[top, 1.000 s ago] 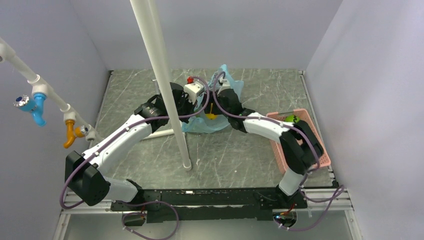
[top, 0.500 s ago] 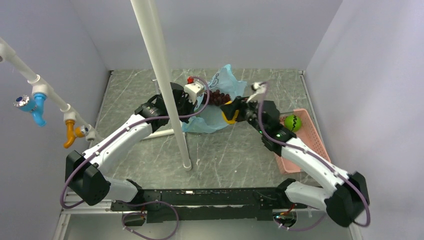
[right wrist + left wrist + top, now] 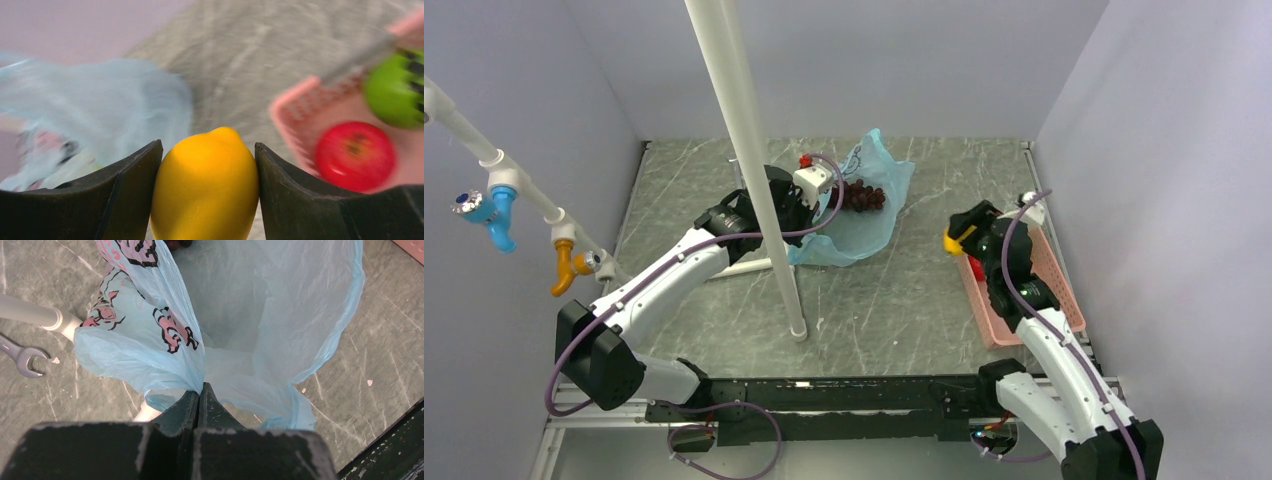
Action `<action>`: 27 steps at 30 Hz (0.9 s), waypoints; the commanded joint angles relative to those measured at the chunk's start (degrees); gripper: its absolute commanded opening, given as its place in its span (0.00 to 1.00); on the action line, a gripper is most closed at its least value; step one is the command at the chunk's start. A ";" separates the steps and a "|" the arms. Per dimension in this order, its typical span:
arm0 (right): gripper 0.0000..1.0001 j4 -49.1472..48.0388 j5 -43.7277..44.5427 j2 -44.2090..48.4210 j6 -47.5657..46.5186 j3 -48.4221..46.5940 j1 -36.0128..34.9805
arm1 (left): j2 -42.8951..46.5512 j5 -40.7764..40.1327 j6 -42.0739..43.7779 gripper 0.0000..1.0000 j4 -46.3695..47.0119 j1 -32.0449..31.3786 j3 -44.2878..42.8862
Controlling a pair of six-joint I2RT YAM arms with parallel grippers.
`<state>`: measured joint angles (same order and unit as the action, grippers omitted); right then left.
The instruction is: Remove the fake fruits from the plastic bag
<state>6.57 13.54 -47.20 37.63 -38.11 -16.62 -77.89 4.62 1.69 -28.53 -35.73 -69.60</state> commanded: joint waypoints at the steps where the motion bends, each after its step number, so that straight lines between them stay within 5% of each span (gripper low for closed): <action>1: 0.00 8.06 9.41 2.04 7.28 2.56 5.70 | 0.09 -0.05 -0.20 0.00 0.54 -0.70 -1.44; 9: 0.00 23.46 30.63 -5.10 20.23 -3.49 6.90 | 0.31 0.27 -0.20 0.00 0.21 -0.75 -1.71; 14: 0.00 31.09 36.32 -9.71 26.86 -6.26 7.58 | 0.50 0.42 -0.20 0.00 0.22 -0.74 -1.72; 27: 0.15 29.86 34.03 -17.39 31.30 -2.82 12.38 | 0.89 0.37 -0.20 0.00 0.15 -0.79 -1.72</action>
<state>37.23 48.10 -61.93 66.65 -41.54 -5.54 -77.89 4.64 1.69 -28.62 -35.90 -69.60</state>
